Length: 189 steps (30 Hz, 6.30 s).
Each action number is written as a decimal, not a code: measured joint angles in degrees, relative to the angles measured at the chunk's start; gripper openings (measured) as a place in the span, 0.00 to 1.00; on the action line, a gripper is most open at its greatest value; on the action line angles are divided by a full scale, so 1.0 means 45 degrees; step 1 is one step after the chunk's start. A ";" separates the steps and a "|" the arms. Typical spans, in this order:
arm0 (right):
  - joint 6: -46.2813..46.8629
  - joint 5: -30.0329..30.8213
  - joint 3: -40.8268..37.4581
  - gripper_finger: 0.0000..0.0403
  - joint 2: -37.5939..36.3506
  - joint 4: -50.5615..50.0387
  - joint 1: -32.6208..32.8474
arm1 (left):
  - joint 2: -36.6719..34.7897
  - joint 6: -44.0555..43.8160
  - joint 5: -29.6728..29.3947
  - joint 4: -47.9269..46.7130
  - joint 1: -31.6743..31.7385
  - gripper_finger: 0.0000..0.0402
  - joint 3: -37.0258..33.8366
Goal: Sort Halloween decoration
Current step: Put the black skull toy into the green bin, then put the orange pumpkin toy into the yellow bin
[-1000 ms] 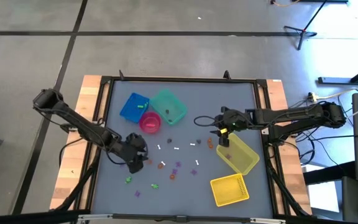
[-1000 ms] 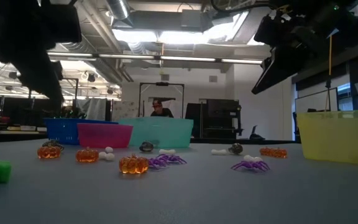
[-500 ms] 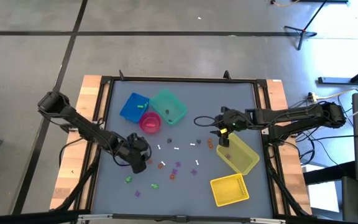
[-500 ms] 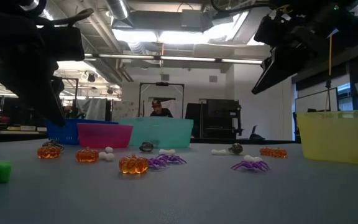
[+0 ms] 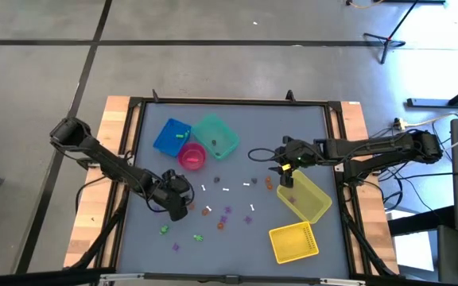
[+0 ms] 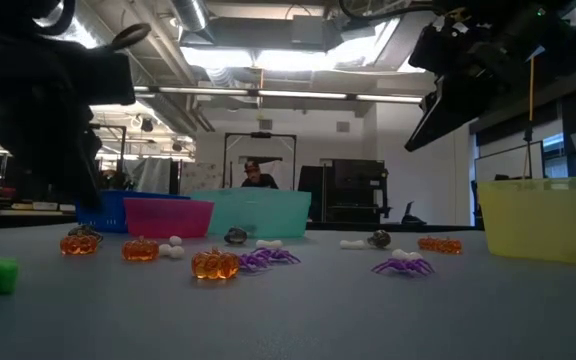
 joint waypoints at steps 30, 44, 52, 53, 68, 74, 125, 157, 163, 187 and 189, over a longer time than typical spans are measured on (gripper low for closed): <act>-0.0005 0.0000 0.0000 0.40 0.0005 -0.0001 0.0000 | 0.1619 0.0073 0.0612 0.0187 0.0000 0.28 0.0024; -0.0005 0.0002 0.0000 0.40 0.0003 -0.0003 0.0000 | 0.1633 0.0073 0.0631 0.0441 0.0000 0.20 0.0005; -0.0007 0.0003 0.0000 0.40 0.0005 -0.0005 0.0000 | 0.1645 0.0072 0.0550 0.0965 0.0000 0.20 -0.0007; -0.0005 0.0005 0.0000 0.40 0.0005 -0.0005 0.0000 | 0.1654 0.0069 0.0520 0.1081 0.0000 0.20 -0.0016; -0.0008 0.0005 -0.0005 0.40 0.0005 0.0000 0.0000 | 0.1682 0.0073 -0.0056 0.3429 0.0793 0.19 -0.0024; -0.0009 0.0005 -0.0005 0.40 0.0005 0.0000 -0.0001 | 0.1667 0.1065 -0.1280 0.5727 0.1602 0.19 -0.0024; -0.0005 0.0038 -0.0005 0.40 0.0005 0.0010 0.0000 | 0.1696 0.6952 -0.2496 1.2061 0.7864 0.43 0.0000; 0.2404 0.0282 0.1379 0.40 0.0005 -0.0576 0.0000 | 0.1696 0.6975 0.0063 1.2061 0.7475 0.44 0.0010; 0.2429 0.0600 0.2278 0.40 0.0005 -0.1457 0.0000 | 0.1696 0.6978 0.0048 1.2060 0.7480 0.44 0.0010; 0.3725 -0.0435 0.5373 0.40 0.5607 -0.5538 -0.0005 | 0.1701 0.6985 0.0034 1.1827 0.7478 0.44 0.0010; 0.3925 -0.0576 0.5387 0.40 0.5900 -0.5814 -0.0005 | 0.1701 0.6985 0.0034 1.1827 0.7476 0.43 0.0010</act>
